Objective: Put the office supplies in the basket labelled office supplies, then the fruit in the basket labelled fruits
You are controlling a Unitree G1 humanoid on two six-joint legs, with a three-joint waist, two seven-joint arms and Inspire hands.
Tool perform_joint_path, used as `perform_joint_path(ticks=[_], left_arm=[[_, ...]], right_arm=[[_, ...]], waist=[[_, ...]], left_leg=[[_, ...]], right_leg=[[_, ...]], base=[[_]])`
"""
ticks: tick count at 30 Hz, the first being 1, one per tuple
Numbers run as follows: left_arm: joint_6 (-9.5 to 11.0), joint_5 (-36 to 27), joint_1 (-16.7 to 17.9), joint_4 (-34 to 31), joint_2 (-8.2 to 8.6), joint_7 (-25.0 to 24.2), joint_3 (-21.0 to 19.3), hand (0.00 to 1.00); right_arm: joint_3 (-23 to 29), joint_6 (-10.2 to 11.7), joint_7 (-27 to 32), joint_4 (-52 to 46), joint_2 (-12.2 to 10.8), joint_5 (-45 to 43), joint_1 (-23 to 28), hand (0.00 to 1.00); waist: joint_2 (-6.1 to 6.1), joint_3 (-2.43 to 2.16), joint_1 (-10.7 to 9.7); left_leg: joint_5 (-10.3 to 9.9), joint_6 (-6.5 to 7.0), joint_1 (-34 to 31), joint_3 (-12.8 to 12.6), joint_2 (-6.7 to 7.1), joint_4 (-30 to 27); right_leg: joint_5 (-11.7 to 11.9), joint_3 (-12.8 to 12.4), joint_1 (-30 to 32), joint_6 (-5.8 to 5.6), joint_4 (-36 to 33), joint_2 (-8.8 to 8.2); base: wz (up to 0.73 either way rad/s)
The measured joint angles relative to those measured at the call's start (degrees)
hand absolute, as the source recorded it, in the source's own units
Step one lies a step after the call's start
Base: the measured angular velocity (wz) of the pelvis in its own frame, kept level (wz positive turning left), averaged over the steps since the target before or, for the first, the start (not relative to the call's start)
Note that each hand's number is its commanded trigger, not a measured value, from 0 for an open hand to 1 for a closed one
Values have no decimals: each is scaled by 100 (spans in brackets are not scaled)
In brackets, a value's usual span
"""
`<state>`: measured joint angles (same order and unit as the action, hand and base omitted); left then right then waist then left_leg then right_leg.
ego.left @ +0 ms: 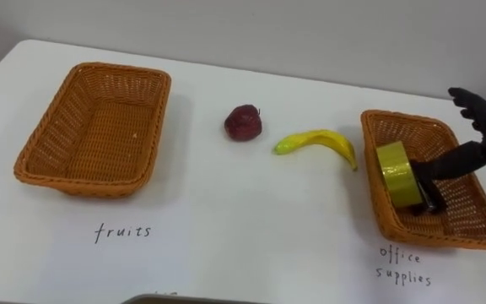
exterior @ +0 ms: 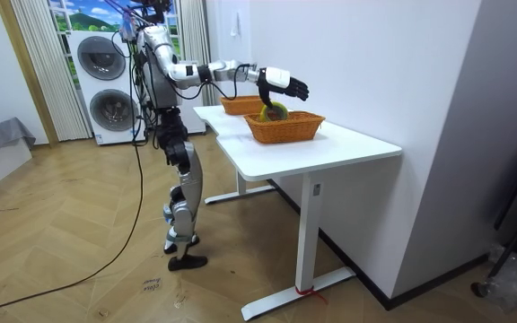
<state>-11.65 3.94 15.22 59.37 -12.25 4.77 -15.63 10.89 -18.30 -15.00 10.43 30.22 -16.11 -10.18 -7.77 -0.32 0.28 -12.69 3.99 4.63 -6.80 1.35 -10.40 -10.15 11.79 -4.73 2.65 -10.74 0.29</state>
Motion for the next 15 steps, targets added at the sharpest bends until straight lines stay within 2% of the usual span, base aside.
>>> perform_joint_path(ticks=[7,11,15], left_arm=[[-4,0,1,13,-2,10,-1,0],[-41,1,7,-9,0,10,-5,0],[-53,1,17,-170,-1,9,-8,0]], right_arm=[[0,-2,63,-81,0,-48,0,0],[1,-7,143,-511,1,-429,-9,0],[1,-6,281,-710,1,-437,-110,0]], waist=[[22,-6,-4],[57,-22,-8],[42,-33,-6]], left_leg=[[0,0,0,0,0,2],[1,0,9,-3,1,-3],[2,0,16,-3,1,-31]], right_leg=[[0,-1,2,0,-2,-1],[0,-9,-1,0,-3,0],[0,-9,-7,0,-4,-2]], base=[[0],[0],[0]])
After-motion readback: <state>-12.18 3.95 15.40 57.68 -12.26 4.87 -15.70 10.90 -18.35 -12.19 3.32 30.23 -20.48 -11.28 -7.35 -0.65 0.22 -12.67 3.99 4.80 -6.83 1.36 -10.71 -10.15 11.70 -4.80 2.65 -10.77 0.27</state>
